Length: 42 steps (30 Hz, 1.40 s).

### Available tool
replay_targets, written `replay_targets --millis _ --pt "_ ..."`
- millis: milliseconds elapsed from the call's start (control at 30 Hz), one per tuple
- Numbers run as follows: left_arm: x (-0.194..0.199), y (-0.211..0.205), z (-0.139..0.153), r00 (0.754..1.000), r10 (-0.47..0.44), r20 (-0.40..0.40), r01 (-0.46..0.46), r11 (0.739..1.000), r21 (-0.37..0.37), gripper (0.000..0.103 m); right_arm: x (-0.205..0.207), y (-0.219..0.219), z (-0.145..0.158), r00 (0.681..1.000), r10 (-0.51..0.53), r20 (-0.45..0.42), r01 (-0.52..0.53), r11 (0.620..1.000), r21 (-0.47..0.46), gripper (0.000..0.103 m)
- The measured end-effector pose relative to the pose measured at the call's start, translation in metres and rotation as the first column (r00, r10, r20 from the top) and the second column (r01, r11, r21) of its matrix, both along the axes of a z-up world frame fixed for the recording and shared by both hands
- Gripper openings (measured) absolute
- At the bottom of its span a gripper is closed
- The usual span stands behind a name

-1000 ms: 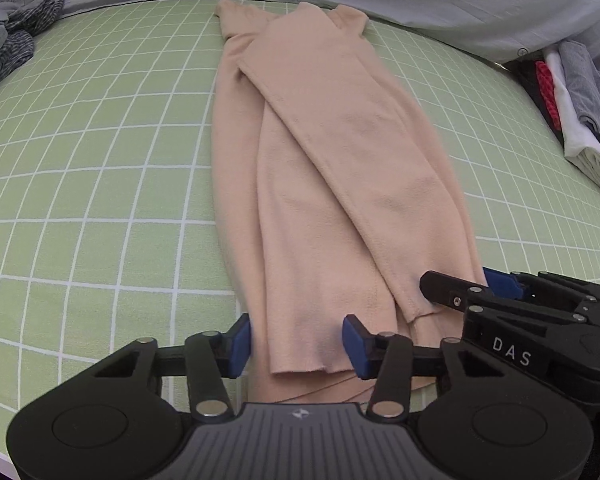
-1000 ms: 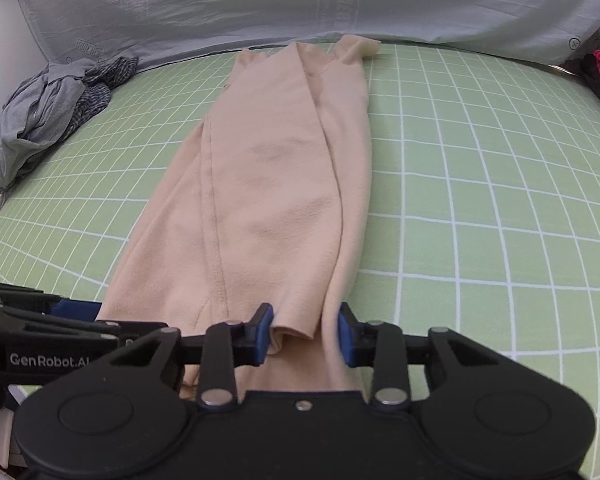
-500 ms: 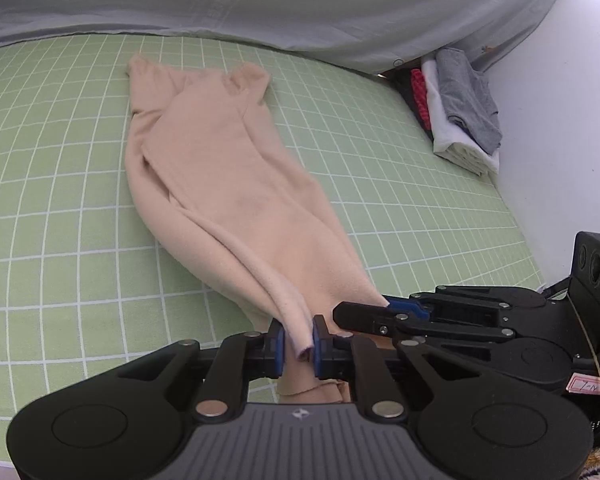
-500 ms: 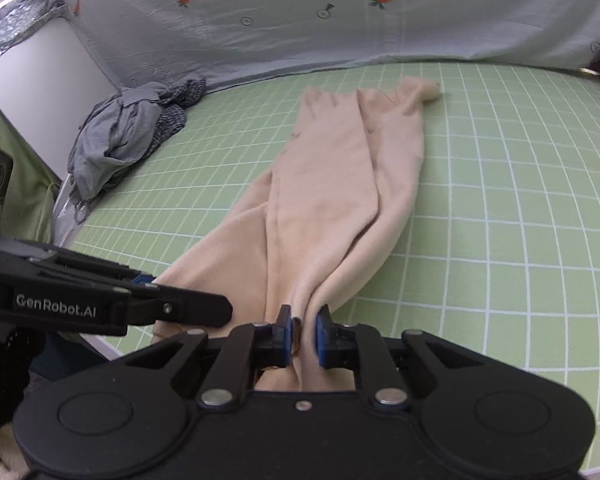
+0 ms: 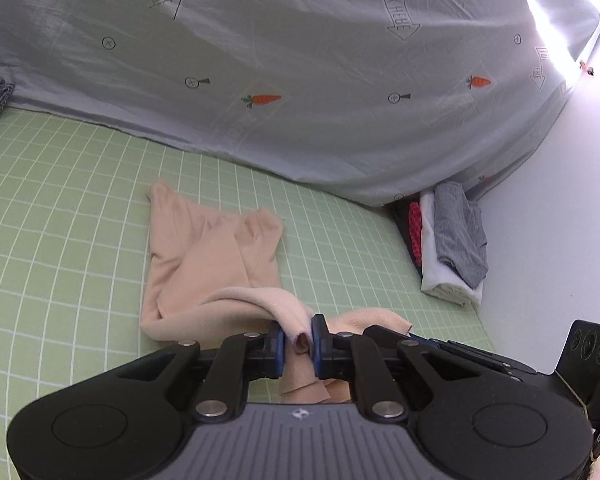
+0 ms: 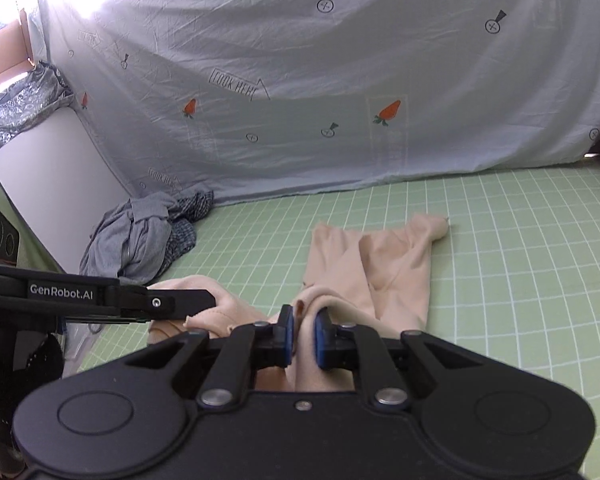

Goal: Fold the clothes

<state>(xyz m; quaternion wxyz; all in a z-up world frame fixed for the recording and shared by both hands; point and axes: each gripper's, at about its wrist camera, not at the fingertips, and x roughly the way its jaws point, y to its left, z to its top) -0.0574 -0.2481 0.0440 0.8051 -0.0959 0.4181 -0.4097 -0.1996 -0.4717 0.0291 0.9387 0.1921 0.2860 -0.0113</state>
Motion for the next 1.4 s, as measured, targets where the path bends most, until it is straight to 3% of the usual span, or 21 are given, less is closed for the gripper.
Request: replay_targets --millis 200,400,667,900,1000,1067,1133,1167,1200,1300,1400 --pt "0.04 -0.014 0.012 0.998 0.056 0.033 -0.054 0.997 -0.047 0.014 0.045 -0.01 0.017 0.998 -0.017 0.063 0.019 0.999 -0.037 0.011" --pt "0.084 -0.032 0.002 0.997 0.073 0.021 -0.073 0.997 -0.038 0.014 0.088 -0.024 0.012 0.998 -0.039 0.058 0.041 0.999 -0.025 0.011" --pt "0.153 -0.081 -0.046 0.995 0.076 -0.058 -0.074 0.997 0.033 0.014 0.157 -0.048 -0.024 0.996 -0.083 -0.041 0.082 0.997 -0.011 0.011" --pt "0.216 -0.122 -0.12 0.975 0.13 -0.182 -0.108 0.986 0.125 0.015 0.224 -0.073 -0.094 0.967 -0.134 -0.217 0.141 0.99 0.018 0.012" --pt "0.232 -0.129 -0.137 0.964 0.157 -0.214 -0.128 0.981 0.145 0.017 0.243 -0.083 -0.114 0.951 -0.16 -0.266 0.176 0.984 0.036 0.018" --pt "0.238 -0.129 -0.138 0.961 0.167 -0.22 -0.136 0.979 0.149 0.019 0.248 -0.089 -0.113 0.949 -0.177 -0.26 0.206 0.975 0.089 0.032" --pt "0.241 -0.125 -0.133 0.958 0.168 -0.232 -0.137 0.98 0.143 0.019 0.249 -0.09 -0.104 0.951 -0.206 -0.232 0.23 0.97 0.083 0.061" --pt "0.24 -0.122 -0.129 0.96 0.172 -0.223 -0.142 0.98 0.142 0.02 0.249 -0.088 -0.098 0.95 -0.224 -0.216 0.239 0.97 0.046 0.068" --pt "0.239 -0.12 -0.123 0.963 0.18 -0.203 -0.153 0.978 0.143 0.028 0.248 -0.085 -0.091 0.951 -0.237 -0.199 0.243 0.97 0.004 0.074" --pt "0.231 -0.106 -0.102 0.969 0.225 -0.1 -0.21 0.967 0.145 0.067 0.243 -0.081 -0.075 0.949 -0.264 -0.175 0.261 0.965 -0.04 0.078" --pt "0.222 -0.09 -0.089 0.966 0.255 -0.044 -0.245 0.956 0.16 0.075 0.228 -0.076 -0.067 0.942 -0.296 -0.156 0.296 0.955 -0.027 0.082"
